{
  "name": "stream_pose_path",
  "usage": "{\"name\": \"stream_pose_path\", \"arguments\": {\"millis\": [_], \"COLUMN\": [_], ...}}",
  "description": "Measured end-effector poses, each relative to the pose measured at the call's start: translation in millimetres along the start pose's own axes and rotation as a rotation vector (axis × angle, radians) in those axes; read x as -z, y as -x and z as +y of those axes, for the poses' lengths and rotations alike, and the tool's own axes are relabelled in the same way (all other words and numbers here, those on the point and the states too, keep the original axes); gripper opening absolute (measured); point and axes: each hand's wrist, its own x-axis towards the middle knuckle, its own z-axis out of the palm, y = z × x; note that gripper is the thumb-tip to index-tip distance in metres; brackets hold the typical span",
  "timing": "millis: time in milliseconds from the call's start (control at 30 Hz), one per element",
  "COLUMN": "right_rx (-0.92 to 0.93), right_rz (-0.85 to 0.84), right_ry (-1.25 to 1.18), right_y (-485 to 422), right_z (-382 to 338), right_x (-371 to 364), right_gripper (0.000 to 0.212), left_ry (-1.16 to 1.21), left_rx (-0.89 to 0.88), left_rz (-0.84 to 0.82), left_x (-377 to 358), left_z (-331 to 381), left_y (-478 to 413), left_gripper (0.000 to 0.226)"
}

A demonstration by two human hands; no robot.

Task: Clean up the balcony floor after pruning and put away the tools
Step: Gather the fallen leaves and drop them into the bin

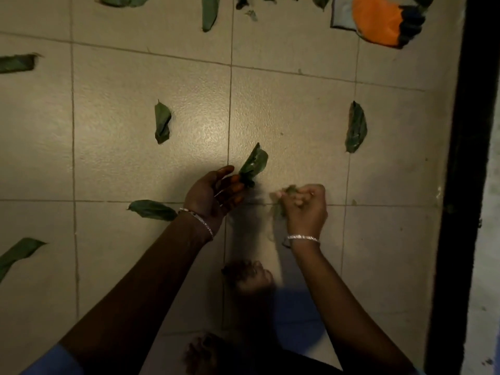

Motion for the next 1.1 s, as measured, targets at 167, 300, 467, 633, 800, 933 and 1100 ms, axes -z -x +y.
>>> {"name": "stream_pose_path", "arguments": {"millis": [167, 300, 467, 633, 800, 933, 1100], "right_rx": [0.109, 0.162, 0.214, 0.226, 0.338, 0.356, 0.328], "right_rz": [-0.225, -0.331, -0.058, -0.190, -0.289, -0.248, -0.144], "right_ry": [-0.108, -0.051, 0.057, 0.432, 0.550, 0.425, 0.213], "right_y": [-10, -14, -53, -63, -55, -56, -66], "right_z": [-56, -73, -49, -12, -10, -3, -29], "right_x": [-61, -77, -45, -58, -78, -79, -60], "right_gripper": [0.022, 0.014, 0.015, 0.074, 0.050, 0.019, 0.025], "left_ry": [-0.008, -0.025, -0.106, -0.130, -0.214, -0.182, -0.118], "left_rx": [0.003, 0.008, -0.056, -0.141, -0.129, -0.108, -0.070], "left_rz": [-0.136, -0.211, -0.110, -0.232, -0.301, -0.323, -0.396], "left_x": [-8, -7, -1, -13, -10, 4, 7], "left_z": [19, 37, 74, 89, 67, 53, 43], "left_y": [-18, -36, -54, -71, -69, -75, -79], "left_gripper": [0.024, 0.025, 0.027, 0.032, 0.026, 0.025, 0.030]}}
